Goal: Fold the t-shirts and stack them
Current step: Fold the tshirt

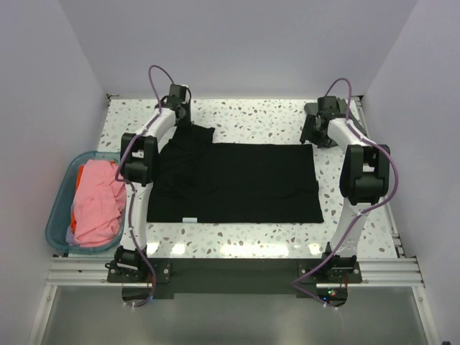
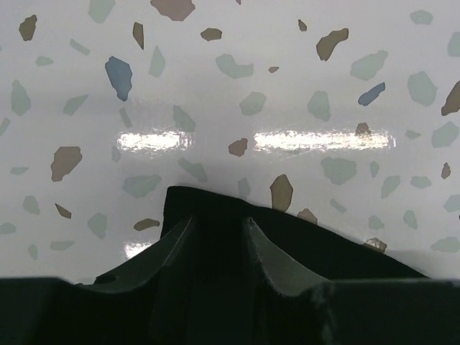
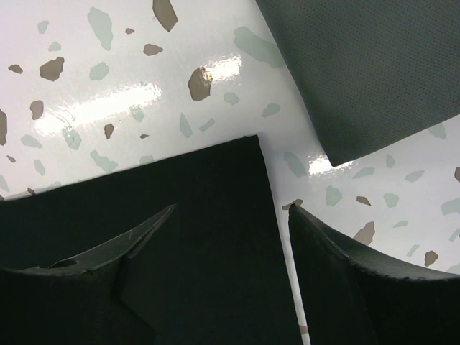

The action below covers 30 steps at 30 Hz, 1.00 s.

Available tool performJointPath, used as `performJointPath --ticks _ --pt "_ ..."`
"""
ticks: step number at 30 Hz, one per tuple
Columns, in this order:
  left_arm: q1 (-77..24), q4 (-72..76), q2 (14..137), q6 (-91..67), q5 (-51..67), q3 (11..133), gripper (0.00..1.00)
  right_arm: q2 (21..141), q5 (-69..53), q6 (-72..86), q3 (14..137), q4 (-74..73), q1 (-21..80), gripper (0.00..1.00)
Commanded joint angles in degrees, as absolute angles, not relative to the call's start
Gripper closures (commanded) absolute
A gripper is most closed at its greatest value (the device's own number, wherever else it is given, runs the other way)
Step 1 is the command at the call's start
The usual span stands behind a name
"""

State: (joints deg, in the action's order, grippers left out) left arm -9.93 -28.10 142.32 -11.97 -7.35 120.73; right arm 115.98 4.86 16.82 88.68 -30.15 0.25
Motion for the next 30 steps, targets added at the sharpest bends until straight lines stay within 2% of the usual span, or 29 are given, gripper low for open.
performJointPath --ticks 1,6,8,9,12,19,24,30 --pt "-9.41 -29.45 143.26 -13.71 -4.57 119.10 0.65 114.43 4.31 15.91 89.56 -29.97 0.09 0.34" --pt "-9.49 -26.90 141.24 -13.19 -4.83 117.51 0.84 115.22 4.22 15.65 90.52 -30.32 0.17 0.34" --pt "-9.40 -26.28 140.63 -13.10 -5.18 117.42 0.87 115.66 4.31 15.56 90.79 -30.76 0.09 0.34" --pt "-9.40 -25.84 140.54 -13.01 -5.36 117.60 0.94 115.66 4.39 15.47 90.88 -30.76 0.09 0.34" --pt "-9.49 -23.39 139.05 -13.18 -5.36 116.29 1.00 116.01 5.09 15.38 91.05 -30.85 0.09 0.34" --pt "-9.49 -15.48 133.51 -13.62 -4.57 111.45 1.00 117.51 7.65 14.94 91.85 -32.35 0.09 0.36" --pt "-9.49 -11.17 130.17 -13.89 -4.13 108.73 1.00 120.49 7.30 15.47 94.04 -32.87 0.17 0.49" --pt "-9.49 -9.58 129.55 -14.33 -2.55 108.37 1.00 124.19 6.94 16.00 96.59 -32.43 0.09 0.51"
